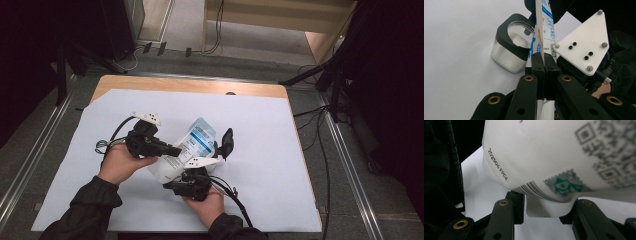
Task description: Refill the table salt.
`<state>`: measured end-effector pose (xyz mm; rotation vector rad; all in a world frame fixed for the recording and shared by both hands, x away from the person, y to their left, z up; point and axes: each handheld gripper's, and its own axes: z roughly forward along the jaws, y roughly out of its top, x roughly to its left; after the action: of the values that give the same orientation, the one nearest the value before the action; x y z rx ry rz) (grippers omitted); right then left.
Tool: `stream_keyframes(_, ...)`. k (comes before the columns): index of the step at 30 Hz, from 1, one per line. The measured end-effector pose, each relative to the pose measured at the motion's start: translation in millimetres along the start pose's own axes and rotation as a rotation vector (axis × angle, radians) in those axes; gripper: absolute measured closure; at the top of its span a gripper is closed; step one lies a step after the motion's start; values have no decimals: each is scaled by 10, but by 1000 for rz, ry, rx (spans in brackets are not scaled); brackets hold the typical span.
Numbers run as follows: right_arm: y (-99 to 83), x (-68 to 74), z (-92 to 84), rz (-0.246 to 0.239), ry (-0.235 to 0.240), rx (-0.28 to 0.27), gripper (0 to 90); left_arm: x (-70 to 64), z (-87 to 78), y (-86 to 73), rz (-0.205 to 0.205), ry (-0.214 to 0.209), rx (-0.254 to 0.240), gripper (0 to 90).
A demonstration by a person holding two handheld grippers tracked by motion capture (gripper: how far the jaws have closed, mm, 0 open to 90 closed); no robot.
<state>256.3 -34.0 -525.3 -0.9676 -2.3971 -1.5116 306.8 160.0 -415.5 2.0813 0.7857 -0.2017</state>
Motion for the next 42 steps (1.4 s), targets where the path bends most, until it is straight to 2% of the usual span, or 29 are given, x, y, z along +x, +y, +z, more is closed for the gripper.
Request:
stream_keyframes(1, 1, -2, 0, -1, -2, 0, 650, 3, -7, 0, 8, 6, -4, 900)
stream_keyframes(12, 32, 14, -42, 8, 3, -37, 647, 11, -120, -18, -6, 6, -52, 900)
stream_keyframes(17, 42, 26, -64, -4, 1, -60, 646, -7, -158, -8, 7, 9, -76, 900)
stream_keyframes(33, 98, 45, -188, 27, 1, -126, 652, -147, -262, 67, 63, 26, -139, 900)
stream_keyframes(36, 121, 49, -219, 16, -8, -137, 652, -173, -291, 79, 73, 31, -150, 900)
stream_keyframes(42, 147, -1, -279, 39, -33, -149, 656, -180, -331, 83, 77, 20, -156, 900)
